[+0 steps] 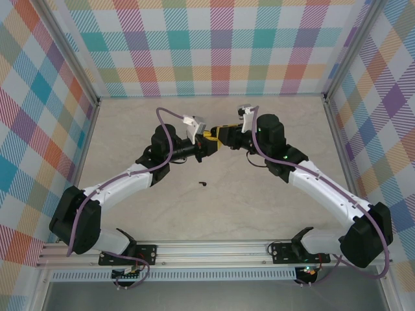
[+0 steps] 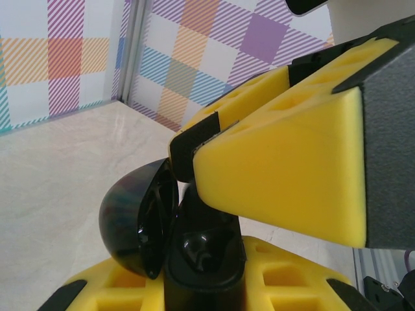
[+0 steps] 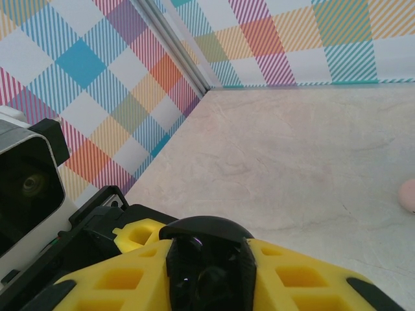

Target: Insert wireless bluetooth earbuds into charging case

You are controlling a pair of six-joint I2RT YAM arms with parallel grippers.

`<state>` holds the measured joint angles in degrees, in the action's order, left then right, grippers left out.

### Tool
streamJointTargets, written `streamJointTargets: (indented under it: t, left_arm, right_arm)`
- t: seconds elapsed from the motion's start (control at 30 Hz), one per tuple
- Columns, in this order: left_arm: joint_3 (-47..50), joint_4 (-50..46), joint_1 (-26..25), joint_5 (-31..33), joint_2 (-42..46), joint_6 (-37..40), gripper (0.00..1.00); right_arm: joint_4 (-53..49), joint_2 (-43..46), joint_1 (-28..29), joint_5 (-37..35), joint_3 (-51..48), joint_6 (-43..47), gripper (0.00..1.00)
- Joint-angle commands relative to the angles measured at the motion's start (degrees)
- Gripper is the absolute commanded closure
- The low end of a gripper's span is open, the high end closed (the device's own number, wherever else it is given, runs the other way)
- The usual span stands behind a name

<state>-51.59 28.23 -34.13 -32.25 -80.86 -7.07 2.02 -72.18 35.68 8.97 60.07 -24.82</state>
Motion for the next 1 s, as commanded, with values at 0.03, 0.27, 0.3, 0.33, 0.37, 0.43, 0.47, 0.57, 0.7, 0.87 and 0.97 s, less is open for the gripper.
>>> streamJointTargets:
  t: [0.03, 0.27, 0.3, 0.33, 0.37, 0.43, 0.47, 0.57, 0.7, 0.87, 0.97]
  left_arm:
    - [-2.1, 0.8, -0.8, 0.1, 0.1, -0.1, 0.89]
    - [-1.8, -0.9, -0.8, 0.9, 0.6, 1.3, 0.89]
    - [-1.7, -1.2, -0.8, 1.4, 0.9, 1.6, 0.89]
    - [-1.6, -1.5, -0.8, 1.8, 1.1, 1.8, 0.89]
    - [-1.5, -2.2, -0.8, 2.2, 1.3, 2.3, 0.89]
    - [-1.5, -3.4, -0.8, 2.5, 1.8, 2.9, 0.89]
    - [-1.4, -3.8, -0.8, 2.6, 2.1, 3.1, 0.89]
    - [-1.2, -4.7, -0.5, 2.4, 2.9, 3.5, 0.89]
    - [-1.6, -7.3, 0.0, 1.9, 4.5, 3.9, 0.89]
    - [-2.8, -14.2, 0.3, 3.4, 8.2, 7.1, 0.89]
    - [-3.9, -18.6, 0.3, 4.6, 10.2, 8.6, 0.88]
  right_arm:
    - [-0.4, 1.6, 0.4, -0.5, 0.5, 0.8, 0.62]
    - [-5.7, 2.1, 0.4, -2.5, 3.3, 1.9, 0.52]
    - [-7.1, 2.2, 0.4, -3.0, 4.0, 2.3, 0.52]
    - [-8.5, 2.3, 0.4, -3.7, 4.7, 2.8, 0.51]
    - [-10.1, 2.6, 0.4, -4.7, 5.3, 3.3, 0.51]
    - [-12.6, 3.4, 0.3, -7.8, 5.7, 3.9, 0.51]
    - [-13.7, 3.8, 0.2, -9.5, 5.5, 4.4, 0.51]
    - [-18.1, 4.4, -0.8, -14.3, 5.5, 4.7, 0.51]
    - [-23.3, 4.1, -3.7, -14.9, 5.0, 3.8, 0.51]
    - [-27.4, 1.6, -5.9, -9.8, 3.8, 3.6, 0.50]
    - [-27.6, -1.8, -6.2, -4.1, 2.9, 4.1, 0.50]
